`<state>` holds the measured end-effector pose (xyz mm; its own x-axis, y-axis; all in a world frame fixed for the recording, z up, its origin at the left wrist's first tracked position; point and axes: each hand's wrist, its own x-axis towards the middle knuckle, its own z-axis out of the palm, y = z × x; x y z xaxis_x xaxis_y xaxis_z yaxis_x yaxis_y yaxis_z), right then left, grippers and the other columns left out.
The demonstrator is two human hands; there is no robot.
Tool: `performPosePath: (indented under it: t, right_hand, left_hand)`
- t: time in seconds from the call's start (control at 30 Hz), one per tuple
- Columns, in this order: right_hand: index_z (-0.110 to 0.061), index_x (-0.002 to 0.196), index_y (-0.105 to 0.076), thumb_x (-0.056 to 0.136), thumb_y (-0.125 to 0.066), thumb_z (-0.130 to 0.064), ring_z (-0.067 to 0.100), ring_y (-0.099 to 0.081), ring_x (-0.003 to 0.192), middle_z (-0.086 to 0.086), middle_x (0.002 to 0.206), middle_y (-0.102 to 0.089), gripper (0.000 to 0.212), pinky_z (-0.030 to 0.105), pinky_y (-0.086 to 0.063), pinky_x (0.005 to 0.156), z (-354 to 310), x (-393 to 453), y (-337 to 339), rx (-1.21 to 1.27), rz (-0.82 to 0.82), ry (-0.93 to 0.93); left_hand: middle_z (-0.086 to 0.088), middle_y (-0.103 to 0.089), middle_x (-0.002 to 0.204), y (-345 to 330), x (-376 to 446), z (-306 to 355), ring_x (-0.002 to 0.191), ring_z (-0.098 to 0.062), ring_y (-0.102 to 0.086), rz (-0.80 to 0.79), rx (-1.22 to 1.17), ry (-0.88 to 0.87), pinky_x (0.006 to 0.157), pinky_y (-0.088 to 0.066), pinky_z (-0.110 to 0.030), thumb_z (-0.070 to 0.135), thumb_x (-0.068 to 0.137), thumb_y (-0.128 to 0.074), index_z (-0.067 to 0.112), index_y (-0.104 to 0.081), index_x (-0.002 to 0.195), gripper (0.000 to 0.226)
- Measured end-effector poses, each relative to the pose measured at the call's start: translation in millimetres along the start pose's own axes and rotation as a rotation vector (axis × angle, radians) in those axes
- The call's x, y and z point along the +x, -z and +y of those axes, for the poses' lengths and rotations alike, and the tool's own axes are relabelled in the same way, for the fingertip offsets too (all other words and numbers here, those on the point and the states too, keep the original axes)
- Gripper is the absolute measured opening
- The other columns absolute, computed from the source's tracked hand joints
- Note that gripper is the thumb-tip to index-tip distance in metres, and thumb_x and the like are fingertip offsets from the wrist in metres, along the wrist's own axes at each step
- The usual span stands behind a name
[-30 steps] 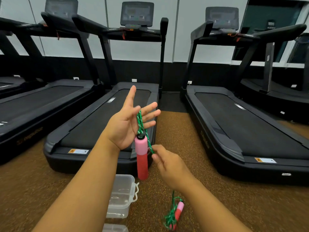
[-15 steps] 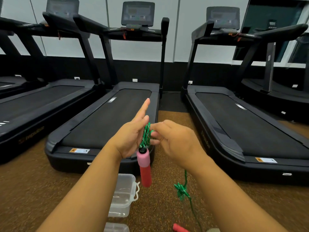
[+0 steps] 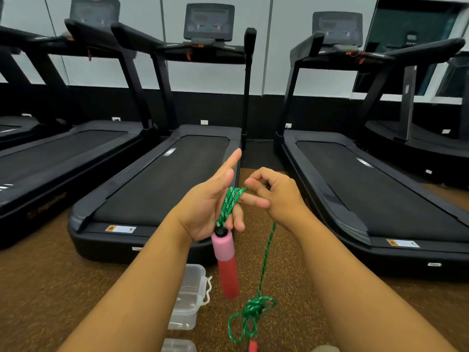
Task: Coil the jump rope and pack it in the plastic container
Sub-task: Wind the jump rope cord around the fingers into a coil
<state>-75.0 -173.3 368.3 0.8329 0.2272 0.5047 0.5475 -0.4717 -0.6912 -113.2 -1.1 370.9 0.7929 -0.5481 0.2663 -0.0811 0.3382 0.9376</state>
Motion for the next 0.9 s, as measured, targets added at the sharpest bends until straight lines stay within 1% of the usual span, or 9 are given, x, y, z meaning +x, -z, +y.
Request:
performPosePath:
  t: [0.1, 0.17, 0.3, 0.4, 0.5, 0.57, 0.67, 0.77, 0.9]
  right_hand:
    - [-0.033, 0.078, -0.065, 0.097, -0.052, -0.022, 0.003, -0.06, 0.076, -0.012, 0.08, -0.066, 0.025, 0.025, -0.048, 0.068, 3.4, -5.9, -9.8, 0.124, 0.007, -0.027]
    - [-0.036, 0.087, -0.065, 0.1, -0.047, -0.025, -0.004, -0.061, 0.084, -0.015, 0.089, -0.067, 0.025, 0.015, -0.047, 0.072, 4.1, -12.1, -17.3, 0.166, -0.015, -0.051]
    - [-0.029, 0.12, -0.057, 0.101, -0.042, -0.016, 0.016, -0.062, 0.093, 0.002, 0.105, -0.066, 0.028, 0.033, -0.051, 0.082, 14.1, -24.1, -34.9, 0.144, -0.098, -0.046]
    - [-0.038, 0.14, -0.042, 0.102, -0.039, -0.01, 0.005, -0.061, 0.099, -0.002, 0.118, -0.064, 0.047, 0.015, -0.048, 0.078, 19.6, -33.5, -43.6, 0.157, -0.196, -0.087]
    - [-0.044, 0.144, -0.032, 0.102, -0.039, -0.013, 0.005, -0.056, 0.105, -0.006, 0.123, -0.06, 0.053, 0.005, -0.042, 0.074, 32.0, -41.9, -49.9, 0.104, -0.28, -0.143]
    - [-0.054, 0.138, -0.035, 0.102, -0.04, -0.018, 0.008, -0.056, 0.086, 0.0, 0.099, -0.067, 0.051, 0.014, -0.044, 0.071, 39.8, -46.4, -53.5, 0.103, -0.275, -0.132]
    - [-0.047, 0.136, -0.043, 0.102, -0.041, -0.022, 0.007, -0.046, 0.065, -0.009, 0.07, -0.05, 0.042, 0.015, -0.039, 0.062, 44.2, -51.0, -53.8, 0.033, -0.221, -0.074]
    - [-0.042, 0.139, -0.04, 0.102, -0.038, -0.031, 0.009, -0.052, 0.068, -0.014, 0.071, -0.051, 0.039, 0.027, -0.043, 0.065, 38.6, -55.6, -50.9, -0.058, -0.214, -0.028]
    - [-0.039, 0.137, -0.028, 0.102, -0.032, -0.038, 0.029, -0.061, 0.075, 0.007, 0.082, -0.065, 0.035, 0.041, -0.049, 0.068, 25.6, -64.4, -47.1, -0.217, -0.247, 0.011]
  left_hand:
    - [-0.016, -0.073, 0.097, -3.6, 3.6, 0.4, 0.047, -0.016, -0.061, 0.059, -0.022, -0.049, 0.043, -0.047, -0.023, 0.039, 0.1, -0.03, 0.052, -0.023, 0.145, 0.047]
    - [-0.019, -0.071, 0.107, -4.3, 7.4, 1.2, 0.047, -0.016, -0.061, 0.085, -0.061, -0.083, 0.044, -0.047, -0.022, 0.038, 0.099, -0.029, 0.053, -0.022, 0.145, 0.048]
    - [-0.021, -0.063, 0.126, -2.9, 13.7, 4.8, 0.05, -0.015, -0.063, 0.126, -0.111, -0.129, 0.044, -0.047, -0.019, 0.028, 0.097, -0.038, 0.053, -0.017, 0.146, 0.059]
    - [-0.017, -0.062, 0.13, 2.0, 16.2, 9.3, 0.055, -0.014, -0.065, 0.182, 0.005, -0.172, 0.047, -0.048, -0.018, -0.003, 0.094, -0.043, 0.053, -0.011, 0.148, 0.084]
    - [-0.014, -0.06, 0.133, 5.4, 16.0, 14.0, 0.074, -0.019, -0.072, 0.236, 0.061, -0.197, 0.052, -0.05, -0.018, -0.009, 0.094, -0.043, 0.052, -0.012, 0.148, 0.087]
    - [-0.013, -0.057, 0.135, 7.3, 15.1, 15.4, 0.098, -0.026, -0.071, 0.269, 0.066, -0.224, 0.061, -0.055, -0.02, -0.007, 0.095, -0.042, 0.05, -0.013, 0.148, 0.083]
    - [-0.012, -0.053, 0.14, 11.0, 12.8, 15.2, 0.117, -0.028, -0.062, 0.315, 0.045, -0.246, 0.083, -0.057, -0.028, -0.002, 0.097, -0.04, 0.044, -0.016, 0.15, 0.075]
    - [-0.011, -0.052, 0.142, 14.8, 10.2, 13.9, 0.122, -0.025, -0.059, 0.347, 0.057, -0.246, 0.097, -0.052, -0.033, -0.001, 0.097, -0.04, 0.041, -0.015, 0.151, 0.072]
    - [-0.012, -0.051, 0.142, 17.5, 9.4, 15.8, 0.123, -0.026, -0.058, 0.349, 0.055, -0.245, 0.097, -0.052, -0.035, -0.004, 0.098, -0.036, 0.044, -0.014, 0.151, 0.074]
